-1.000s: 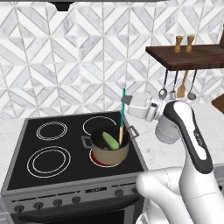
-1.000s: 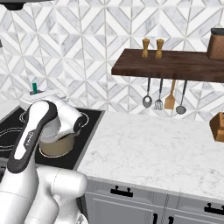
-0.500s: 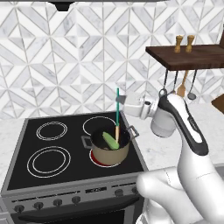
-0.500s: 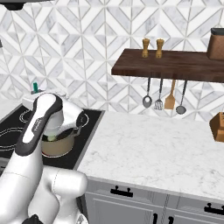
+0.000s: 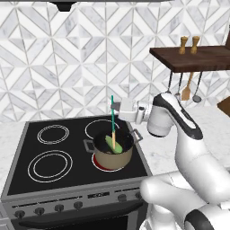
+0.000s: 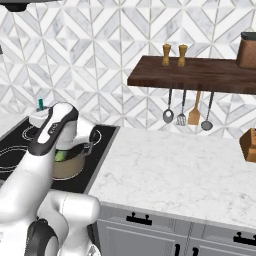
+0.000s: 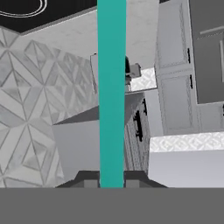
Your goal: Put the corn and sweet potato in the pot. Retrieve the spatula and lightly stir the vegetables in the pot.
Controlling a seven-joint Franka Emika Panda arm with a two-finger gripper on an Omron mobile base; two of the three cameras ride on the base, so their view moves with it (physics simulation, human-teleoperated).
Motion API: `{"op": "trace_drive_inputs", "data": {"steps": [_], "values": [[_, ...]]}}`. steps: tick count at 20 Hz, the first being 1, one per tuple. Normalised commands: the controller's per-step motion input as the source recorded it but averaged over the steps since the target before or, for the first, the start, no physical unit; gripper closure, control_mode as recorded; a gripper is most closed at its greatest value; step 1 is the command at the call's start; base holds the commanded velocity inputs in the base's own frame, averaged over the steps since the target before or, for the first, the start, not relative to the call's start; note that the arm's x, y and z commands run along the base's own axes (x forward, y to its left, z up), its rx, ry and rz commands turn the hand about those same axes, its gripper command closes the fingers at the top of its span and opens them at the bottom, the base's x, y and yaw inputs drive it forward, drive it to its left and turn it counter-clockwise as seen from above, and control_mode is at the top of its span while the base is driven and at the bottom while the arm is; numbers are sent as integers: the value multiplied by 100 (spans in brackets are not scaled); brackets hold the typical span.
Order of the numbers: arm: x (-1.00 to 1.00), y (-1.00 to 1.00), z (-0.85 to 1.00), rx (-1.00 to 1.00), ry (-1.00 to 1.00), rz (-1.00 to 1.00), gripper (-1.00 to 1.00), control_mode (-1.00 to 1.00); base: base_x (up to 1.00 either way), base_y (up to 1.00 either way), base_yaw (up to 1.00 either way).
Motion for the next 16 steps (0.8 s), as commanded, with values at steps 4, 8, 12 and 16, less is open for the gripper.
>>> {"op": "trace_drive_inputs", "data": {"steps": [4, 8, 12, 16], "values": [[28, 0, -37, 0, 0, 4, 100, -100, 0, 0, 0], [30, 9, -31, -1, 0, 0, 100, -100, 0, 0, 0], [19, 3, -22, -2, 0, 0, 100, -100, 0, 0, 0], [17, 0, -19, 0, 0, 0, 100, -100, 0, 0, 0]]}}
